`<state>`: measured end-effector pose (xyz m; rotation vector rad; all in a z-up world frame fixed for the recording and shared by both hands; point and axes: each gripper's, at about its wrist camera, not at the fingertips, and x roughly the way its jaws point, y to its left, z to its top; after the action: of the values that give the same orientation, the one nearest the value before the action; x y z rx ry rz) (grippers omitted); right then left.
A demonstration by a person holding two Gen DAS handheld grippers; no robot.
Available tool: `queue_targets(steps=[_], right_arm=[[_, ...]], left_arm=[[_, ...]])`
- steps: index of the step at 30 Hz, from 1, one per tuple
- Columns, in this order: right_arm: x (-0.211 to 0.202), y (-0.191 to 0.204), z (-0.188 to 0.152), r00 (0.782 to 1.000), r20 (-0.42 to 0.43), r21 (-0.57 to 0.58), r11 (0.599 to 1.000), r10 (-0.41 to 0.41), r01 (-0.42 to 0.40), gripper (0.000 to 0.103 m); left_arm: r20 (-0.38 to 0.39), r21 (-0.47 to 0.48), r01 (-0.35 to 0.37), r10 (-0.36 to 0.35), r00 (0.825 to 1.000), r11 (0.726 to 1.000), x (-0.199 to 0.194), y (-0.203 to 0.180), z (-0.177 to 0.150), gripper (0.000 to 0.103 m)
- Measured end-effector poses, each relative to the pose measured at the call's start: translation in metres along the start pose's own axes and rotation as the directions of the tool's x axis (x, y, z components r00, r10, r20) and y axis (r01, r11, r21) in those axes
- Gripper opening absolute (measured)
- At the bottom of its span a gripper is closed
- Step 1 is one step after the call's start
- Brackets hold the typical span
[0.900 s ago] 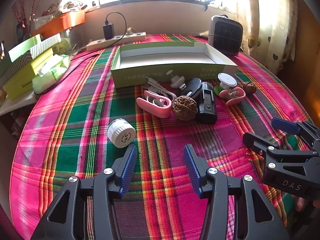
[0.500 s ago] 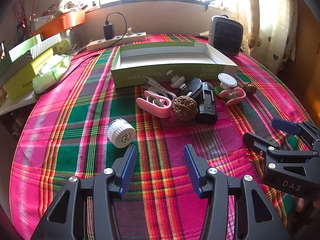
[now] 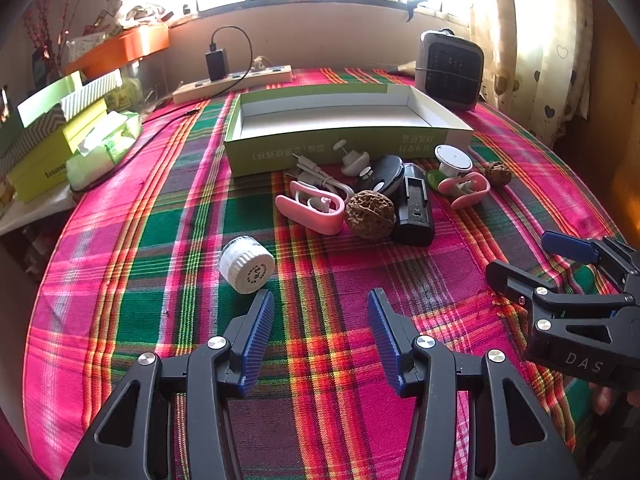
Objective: Organize objects
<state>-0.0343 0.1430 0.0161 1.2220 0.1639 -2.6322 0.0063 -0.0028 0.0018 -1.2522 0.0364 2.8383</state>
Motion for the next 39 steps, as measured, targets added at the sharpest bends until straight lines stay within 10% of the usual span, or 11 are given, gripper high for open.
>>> queue_targets(steps=[12, 30, 39], right_arm=[[0.006, -0.005, 0.01, 0.998, -0.021, -0.059, 0.996, 0.061, -0.062, 0.082], [0.027, -0.004, 0.052, 0.988, -0.023, -0.173, 0.972, 0.155, -0.157, 0.081], [0.03, -0.001, 0.049, 0.969, -0.066, -0.207, 0.946, 0.239, -0.248, 0.061]], left_arm=[[0.087, -0.047, 0.023, -0.019, 0.996, 0.999, -0.027, 0.032, 0.002, 0.047], [-0.01, -0.106, 0.044, -0.045, 0.999, 0.993, 0.005, 0.055, 0.008, 0.048], [-0.008, -0.102, 0.034, -0.035, 0.999, 0.994, 0.007, 0.056, 0.01, 0.048]])
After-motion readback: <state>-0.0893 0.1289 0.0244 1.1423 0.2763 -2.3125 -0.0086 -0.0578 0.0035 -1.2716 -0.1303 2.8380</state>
